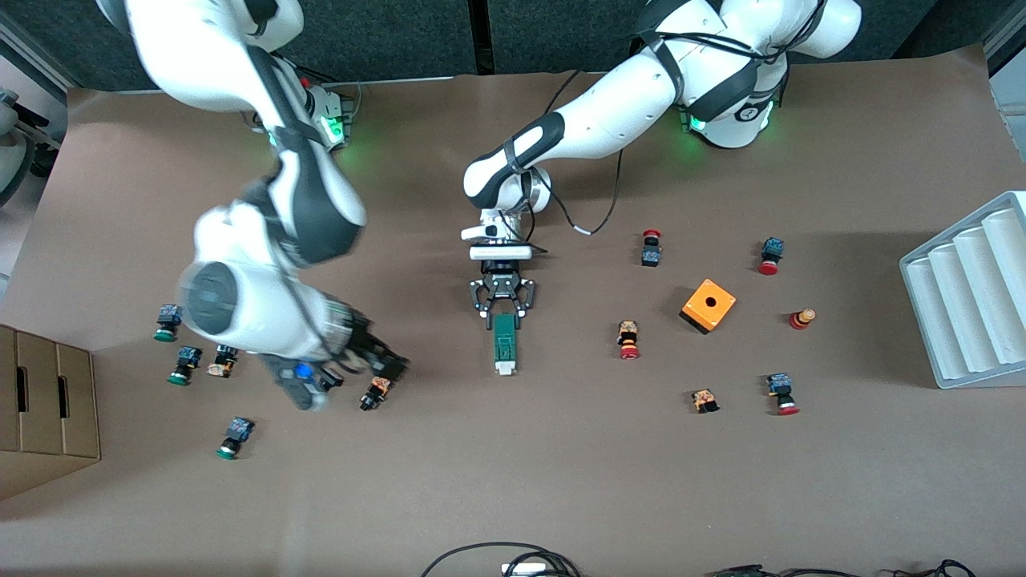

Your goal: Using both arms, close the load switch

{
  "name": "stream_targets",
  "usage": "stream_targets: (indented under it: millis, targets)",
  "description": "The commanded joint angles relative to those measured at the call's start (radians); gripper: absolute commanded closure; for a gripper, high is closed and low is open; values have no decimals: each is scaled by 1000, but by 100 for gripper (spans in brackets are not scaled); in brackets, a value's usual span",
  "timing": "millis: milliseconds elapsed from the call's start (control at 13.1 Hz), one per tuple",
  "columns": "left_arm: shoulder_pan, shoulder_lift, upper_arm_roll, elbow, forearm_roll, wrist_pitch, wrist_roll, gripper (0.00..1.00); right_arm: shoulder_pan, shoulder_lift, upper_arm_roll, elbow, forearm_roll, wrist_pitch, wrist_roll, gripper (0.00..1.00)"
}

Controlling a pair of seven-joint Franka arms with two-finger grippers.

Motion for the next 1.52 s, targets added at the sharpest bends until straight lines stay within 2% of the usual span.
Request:
stream_targets:
  millis: [0, 152, 381, 610, 762, 838, 990, 1448]
  targets:
    - [-13, 14, 11, 29, -16, 6, 15, 1, -81, -161, 20, -112, -54, -102, -207, 0]
    - [-10, 5, 5, 27, -39, 11, 58, 0, -153, -227, 22, -121, -121, -176, -391, 0]
    - [-8, -47, -12, 32, -207, 23, 231, 0, -276, -328, 34, -164, -186, -229, -669, 0]
    - [0, -75, -35, 40, -284, 26, 323, 1, -457, -478, 153, -313, -278, -186, -871, 0]
    - [0, -113, -35, 46, -370, 55, 416, 1, -500, -570, 155, -429, -311, -108, -1011, 0]
    - [1, -137, -35, 46, -424, 73, 475, 1, -517, -589, 154, -460, -328, -77, -1068, 0]
    - [24, -182, -37, 47, -523, 95, 584, 1, -523, -575, 151, -439, -354, -77, -1087, 0]
    - [168, -326, -152, 50, -875, 116, 1093, 1, -526, -542, 149, -367, -374, -83, -1084, 0]
